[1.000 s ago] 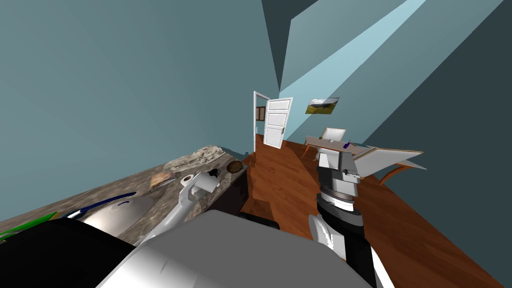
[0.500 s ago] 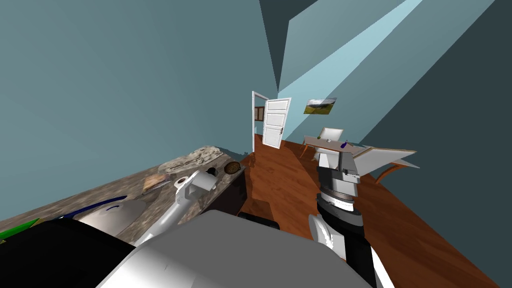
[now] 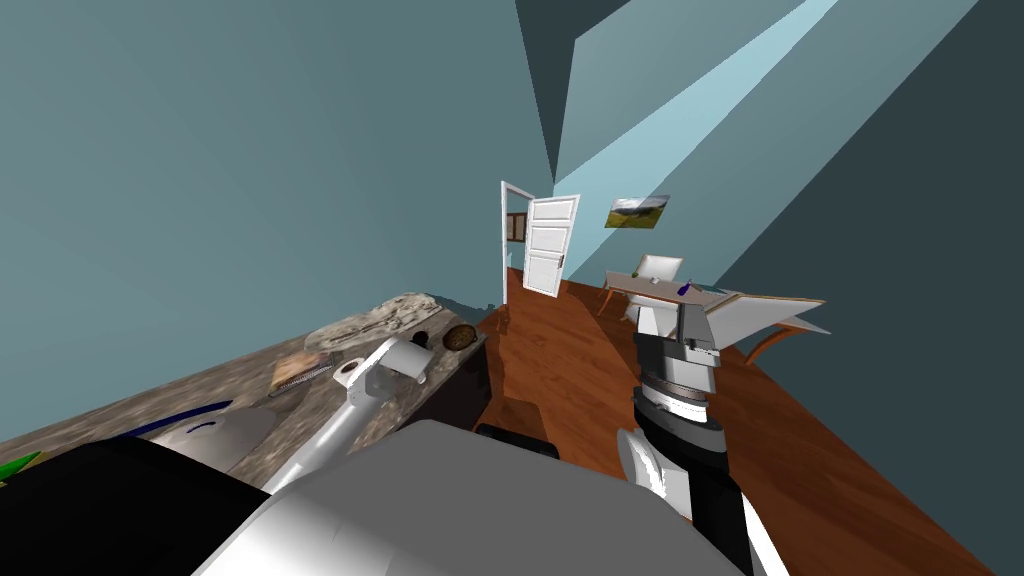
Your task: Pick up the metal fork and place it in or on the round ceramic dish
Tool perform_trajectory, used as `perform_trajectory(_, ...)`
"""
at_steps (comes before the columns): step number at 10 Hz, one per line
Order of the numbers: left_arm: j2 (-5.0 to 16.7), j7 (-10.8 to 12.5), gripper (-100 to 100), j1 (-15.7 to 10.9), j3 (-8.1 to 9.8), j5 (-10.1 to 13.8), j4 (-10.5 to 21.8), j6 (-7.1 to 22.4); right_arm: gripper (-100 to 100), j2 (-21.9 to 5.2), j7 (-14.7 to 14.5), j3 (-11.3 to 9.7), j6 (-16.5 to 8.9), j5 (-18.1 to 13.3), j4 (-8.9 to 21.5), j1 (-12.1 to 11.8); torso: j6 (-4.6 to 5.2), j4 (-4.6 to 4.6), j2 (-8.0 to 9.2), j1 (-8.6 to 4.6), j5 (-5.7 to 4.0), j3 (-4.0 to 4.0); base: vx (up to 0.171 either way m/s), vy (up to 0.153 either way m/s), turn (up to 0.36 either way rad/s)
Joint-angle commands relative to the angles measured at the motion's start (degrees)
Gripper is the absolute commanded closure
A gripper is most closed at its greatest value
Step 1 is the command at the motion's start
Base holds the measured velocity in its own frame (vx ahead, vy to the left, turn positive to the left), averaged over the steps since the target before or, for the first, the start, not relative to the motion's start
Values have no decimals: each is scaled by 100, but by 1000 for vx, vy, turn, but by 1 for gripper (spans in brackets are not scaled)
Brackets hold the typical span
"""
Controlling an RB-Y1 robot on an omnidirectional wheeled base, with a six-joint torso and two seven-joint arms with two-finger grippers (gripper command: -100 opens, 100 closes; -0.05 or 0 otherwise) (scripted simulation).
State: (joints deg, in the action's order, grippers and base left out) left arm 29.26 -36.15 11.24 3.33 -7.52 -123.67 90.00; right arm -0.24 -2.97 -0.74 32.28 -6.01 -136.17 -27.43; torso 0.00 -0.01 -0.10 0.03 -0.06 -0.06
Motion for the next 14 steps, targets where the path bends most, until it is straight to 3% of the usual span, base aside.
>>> perform_trajectory(1,36,-88,100,2,58,54,-85,237,0,0,0,0,0,0,0,0,0,0,0,0,0,0,17,-31,-13)
perform_trajectory(7,8,70,100,247,122,43,-707,540,0,0,0,0,0,0,0,-1,0,-1,-33,-4,-4,-15,72,-22,-21)
perform_trajectory(14,-130,475,100,796,-76,-86,-1510,511,0,0,0,0,0,0,-1,-1,4,5,-41,0,-1,-17,135,-13,-46)
